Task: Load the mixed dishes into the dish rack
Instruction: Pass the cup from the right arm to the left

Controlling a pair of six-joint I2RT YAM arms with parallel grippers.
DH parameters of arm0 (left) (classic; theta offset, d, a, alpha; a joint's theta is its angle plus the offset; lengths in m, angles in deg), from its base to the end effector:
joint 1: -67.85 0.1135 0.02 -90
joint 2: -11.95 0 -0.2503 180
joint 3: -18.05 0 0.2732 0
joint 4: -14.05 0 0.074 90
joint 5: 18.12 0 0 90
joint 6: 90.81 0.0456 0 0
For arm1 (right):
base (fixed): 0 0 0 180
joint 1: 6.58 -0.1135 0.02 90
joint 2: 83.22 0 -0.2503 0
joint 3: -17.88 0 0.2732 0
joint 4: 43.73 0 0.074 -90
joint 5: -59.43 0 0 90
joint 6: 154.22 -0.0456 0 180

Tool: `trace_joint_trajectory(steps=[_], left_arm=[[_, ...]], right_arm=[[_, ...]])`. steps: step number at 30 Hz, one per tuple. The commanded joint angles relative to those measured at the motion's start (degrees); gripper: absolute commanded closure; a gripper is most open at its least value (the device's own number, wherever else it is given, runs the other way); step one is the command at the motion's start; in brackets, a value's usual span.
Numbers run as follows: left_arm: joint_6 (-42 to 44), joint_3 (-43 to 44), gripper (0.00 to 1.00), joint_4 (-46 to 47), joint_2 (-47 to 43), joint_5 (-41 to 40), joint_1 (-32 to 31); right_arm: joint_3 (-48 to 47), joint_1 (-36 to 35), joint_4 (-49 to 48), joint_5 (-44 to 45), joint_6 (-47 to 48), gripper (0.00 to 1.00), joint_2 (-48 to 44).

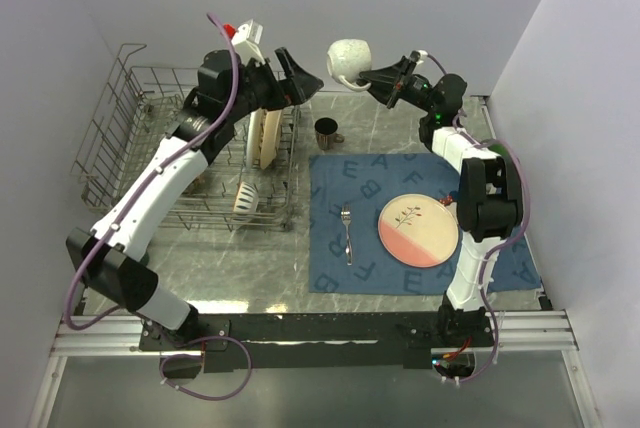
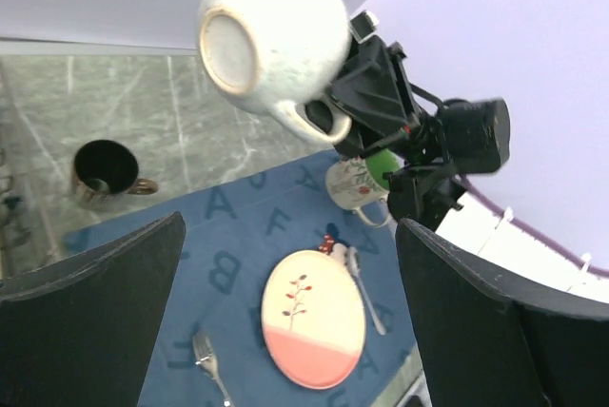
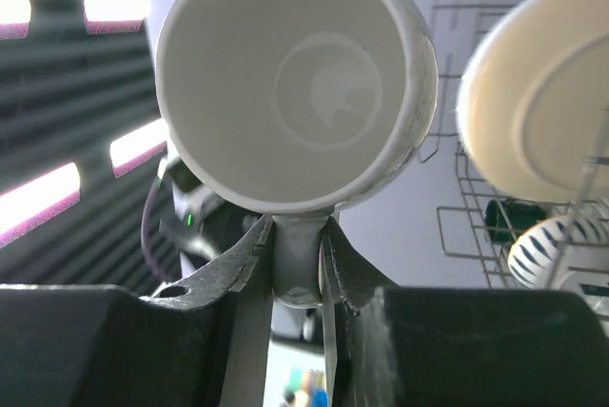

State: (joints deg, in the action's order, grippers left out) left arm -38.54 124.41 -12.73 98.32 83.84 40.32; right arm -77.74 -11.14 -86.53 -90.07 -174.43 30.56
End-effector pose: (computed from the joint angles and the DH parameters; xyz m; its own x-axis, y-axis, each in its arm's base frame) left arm 0.3314 -0.1834 0.4427 -0.4713 -0.4294 -0.7704 0.4378 0.6443 -0.6270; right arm 0.4642 0.0764 0.2979 -0.9141 0.4049 -0.0231 -0.1064 -0.1844 0.9771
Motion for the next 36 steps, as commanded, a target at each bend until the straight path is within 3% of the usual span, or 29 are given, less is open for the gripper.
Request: trace_joint_trajectory(steps=[1, 10, 15, 18, 19, 21, 22, 24, 26, 27, 36], left_arm=[[-4.4, 2.9, 0.01, 3.5, 2.7, 4.6, 0.7], [-15.3, -6.4, 0.01, 19.2, 1.5, 9.3, 0.5], [-16.2, -4.9, 0.03, 17.3, 3.7, 6.0, 0.1], [-17.0, -5.0, 0.18, 16.6, 4.0, 4.4, 0.1], [-17.1, -5.0, 0.29, 17.0, 3.9, 3.9, 0.1], [-17.2, -4.2, 0.40, 17.3, 4.4, 3.2, 0.1], [-17.3, -3.9, 0.51, 17.1, 4.6, 3.0, 0.1], [-17.5, -3.8, 0.59, 16.7, 4.7, 2.4, 0.1], [-17.7, -4.7, 0.58, 17.2, 4.5, 2.0, 0.1], [-18.0, -5.0, 0.52, 17.4, 4.3, 1.8, 0.1], [-18.4, -5.8, 0.55, 18.6, 4.3, 0.2, 0.0]], right_arm=[[-2.8, -1.9, -17.2, 0.1, -22.3, 1.00, -5.2], [-3.0, -6.2, -21.3, 5.1, -26.2, 1.00, -4.0], [-1.3, -7.7, -22.5, 6.4, -27.1, 1.00, -4.2], [-0.7, -8.4, -22.8, 6.7, -27.0, 1.00, -4.3], [-0.6, -8.7, -22.7, 6.5, -26.9, 1.00, -4.4], [0.1, -9.0, -22.4, 6.9, -26.6, 1.00, -4.8], [0.7, -9.4, -22.5, 7.2, -26.7, 1.00, -4.9], [0.9, -9.8, -23.8, 7.9, -27.9, 1.00, -4.4], [0.8, -10.5, -24.8, 8.6, -28.7, 1.00, -4.1], [0.9, -10.7, -25.0, 8.8, -29.1, 1.00, -3.8], [1.5, -14.4, -27.2, 12.5, -31.3, 1.00, -2.6]])
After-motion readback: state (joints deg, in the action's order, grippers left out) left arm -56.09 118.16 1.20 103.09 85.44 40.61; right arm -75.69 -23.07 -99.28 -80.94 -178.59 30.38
